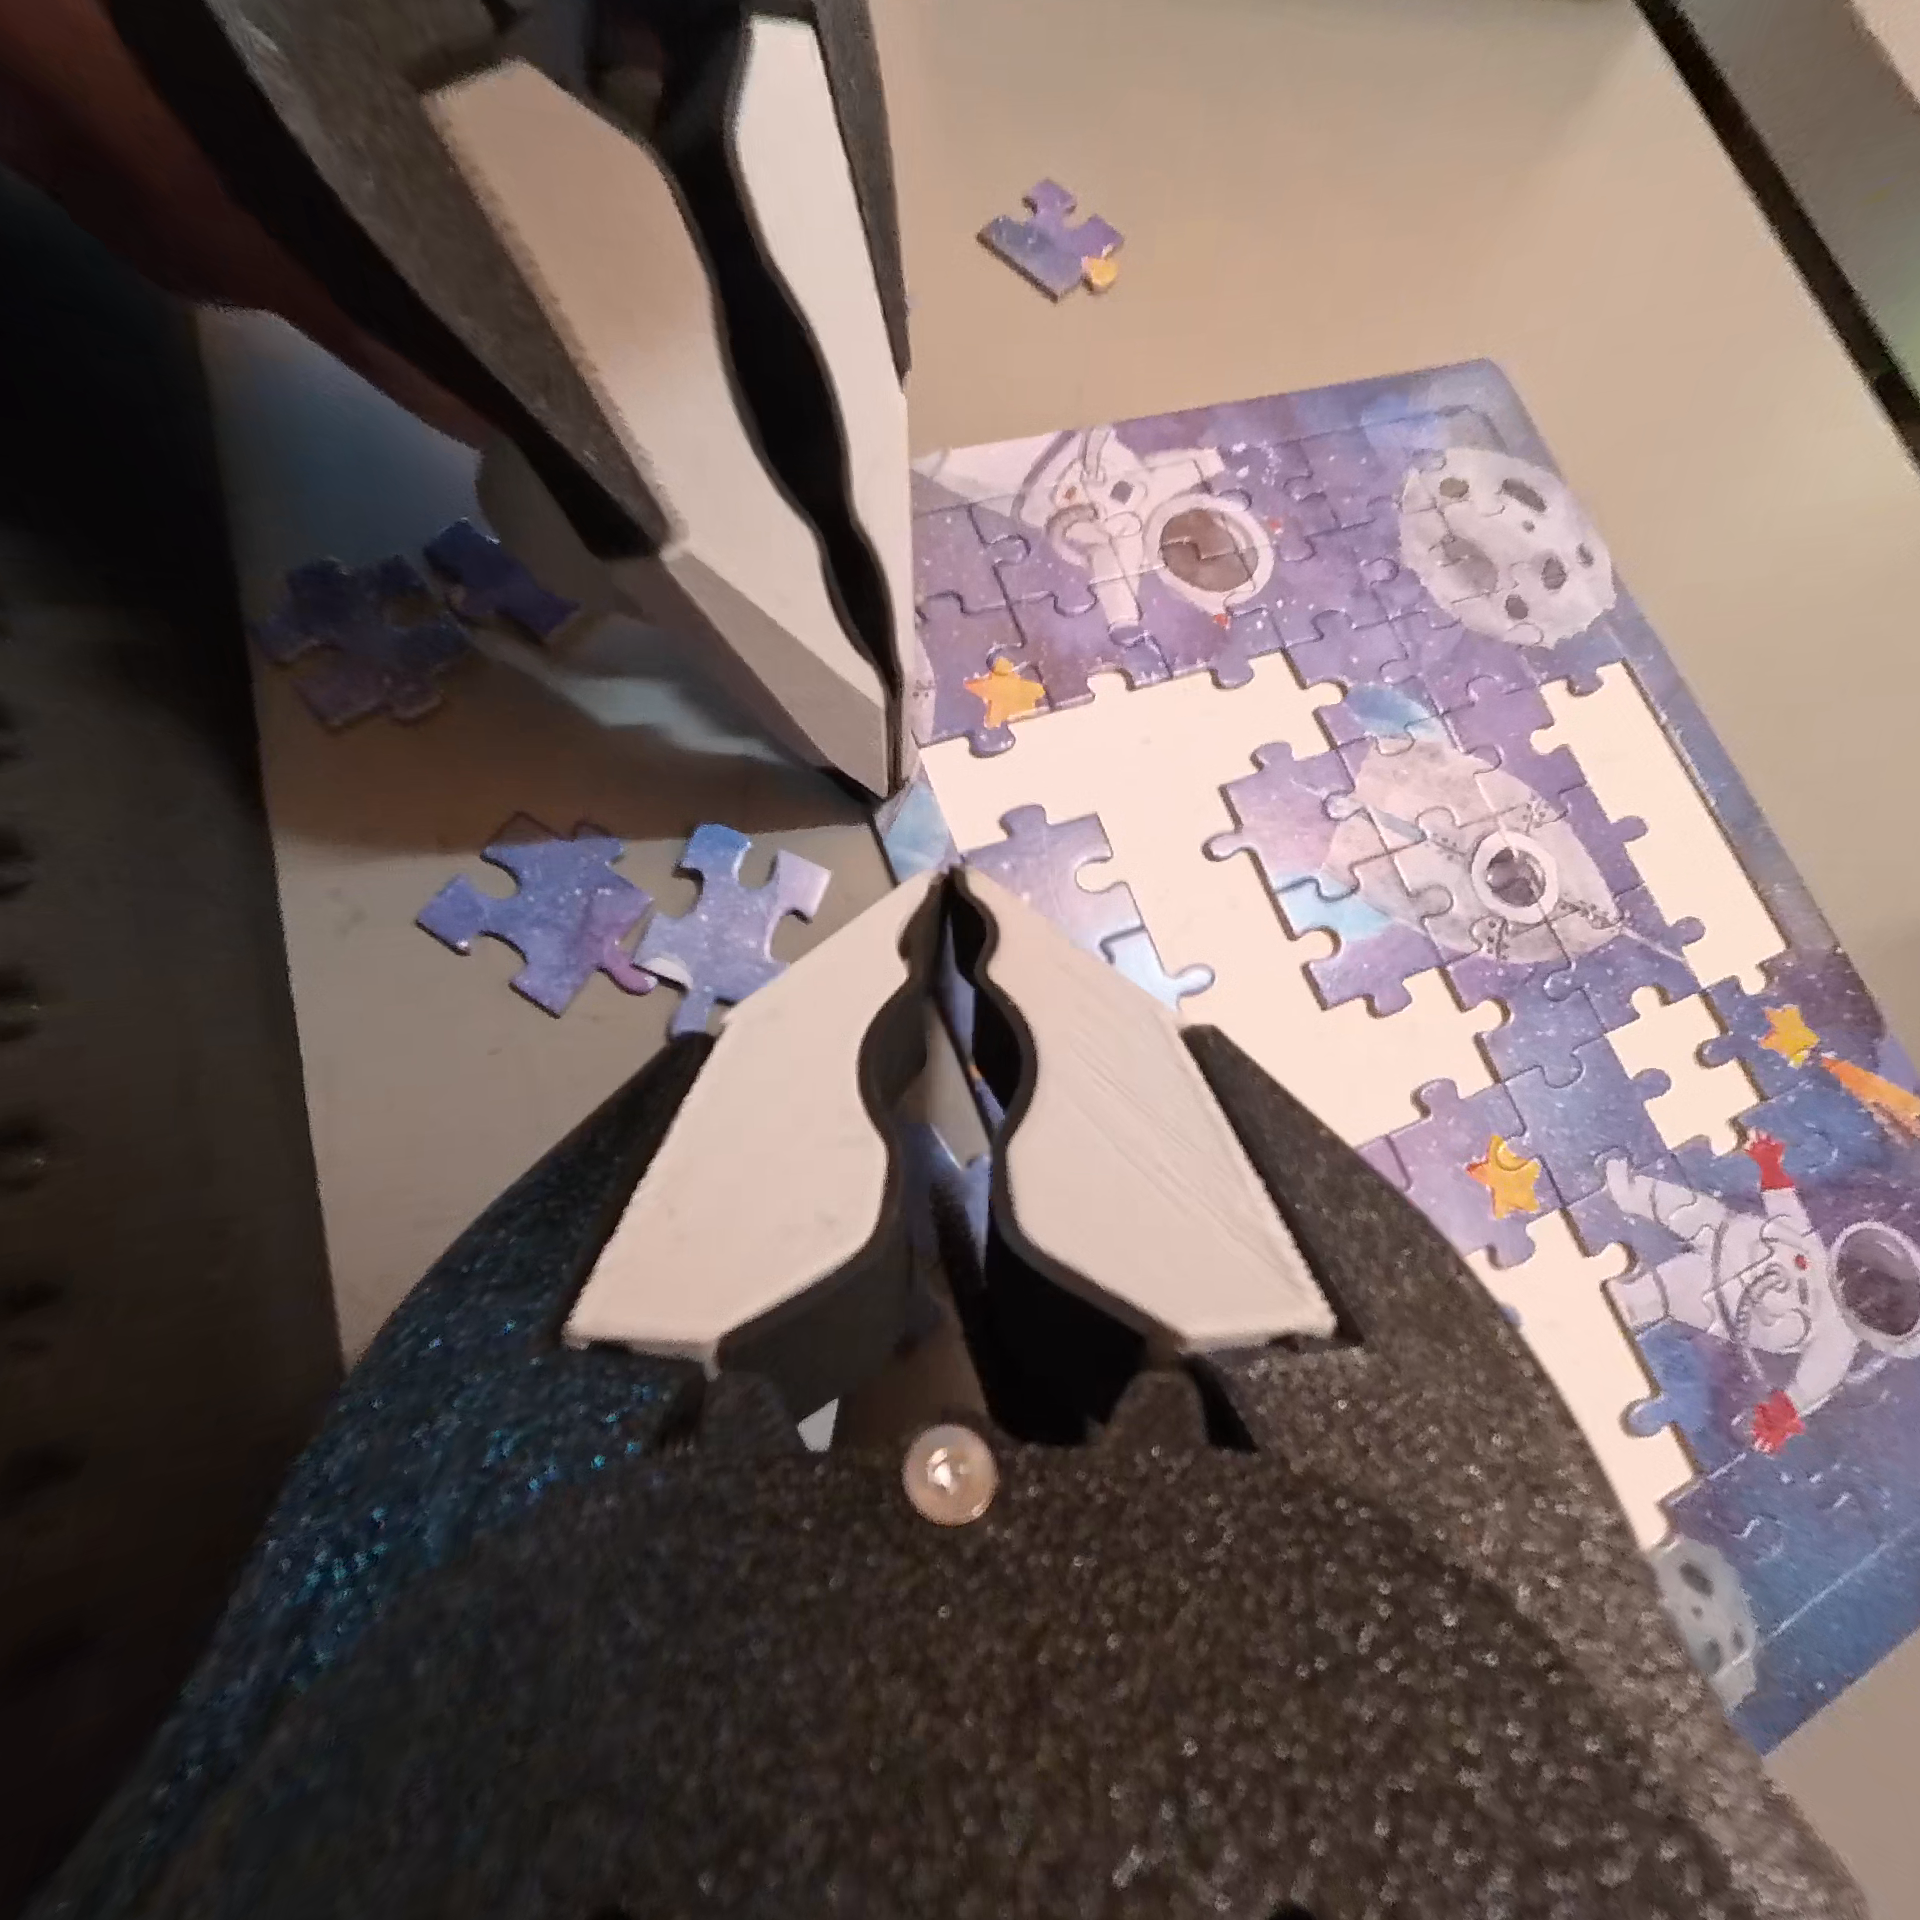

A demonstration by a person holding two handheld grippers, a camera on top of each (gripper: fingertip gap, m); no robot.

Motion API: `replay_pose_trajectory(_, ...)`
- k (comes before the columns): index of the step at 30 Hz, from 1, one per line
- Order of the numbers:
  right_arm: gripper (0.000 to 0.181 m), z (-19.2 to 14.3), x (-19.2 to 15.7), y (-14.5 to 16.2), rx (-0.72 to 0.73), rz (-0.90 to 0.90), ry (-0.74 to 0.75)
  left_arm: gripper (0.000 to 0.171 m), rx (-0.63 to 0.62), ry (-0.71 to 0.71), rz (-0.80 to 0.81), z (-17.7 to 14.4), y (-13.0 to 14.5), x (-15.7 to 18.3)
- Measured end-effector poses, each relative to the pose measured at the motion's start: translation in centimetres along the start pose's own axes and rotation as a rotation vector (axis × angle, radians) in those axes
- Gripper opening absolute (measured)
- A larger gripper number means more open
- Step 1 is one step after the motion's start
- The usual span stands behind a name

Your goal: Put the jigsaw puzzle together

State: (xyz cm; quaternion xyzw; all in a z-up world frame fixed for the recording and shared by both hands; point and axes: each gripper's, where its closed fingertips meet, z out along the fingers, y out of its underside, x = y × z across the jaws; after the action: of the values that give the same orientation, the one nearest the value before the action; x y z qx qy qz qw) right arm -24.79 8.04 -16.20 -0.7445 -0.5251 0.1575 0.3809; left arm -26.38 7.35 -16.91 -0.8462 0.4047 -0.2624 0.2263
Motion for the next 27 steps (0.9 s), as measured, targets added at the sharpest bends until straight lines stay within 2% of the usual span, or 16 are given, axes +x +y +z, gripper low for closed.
replay_pose_trajectory(3,0.000,-0.3,0.2,-0.9,0.038,0.003,0.026,0.000,0.001,-0.007,-0.001,0.0,0.0,0.0)
replay_pose_trajectory(5,0.000,0.4,0.7,0.5,-0.039,-0.012,0.056,0.000,0.002,-0.015,0.002,0.0,0.0,0.0)
replay_pose_trajectory(11,0.000,0.0,0.9,-0.6,0.017,-0.034,0.087,0.000,0.022,-0.047,0.011,0.0,0.0,0.0)
replay_pose_trajectory(18,0.000,-0.4,1.9,0.2,-0.012,-0.086,0.181,0.001,0.040,-0.112,0.078,0.0,0.1,0.0)
replay_pose_trajectory(23,0.000,-0.1,1.6,0.8,-0.056,-0.115,0.184,0.000,0.042,-0.109,0.031,0.1,0.0,0.0)
replay_pose_trajectory(27,0.000,-0.9,2.2,0.1,-0.008,-0.108,0.227,0.000,0.035,-0.117,0.023,0.1,0.0,0.0)
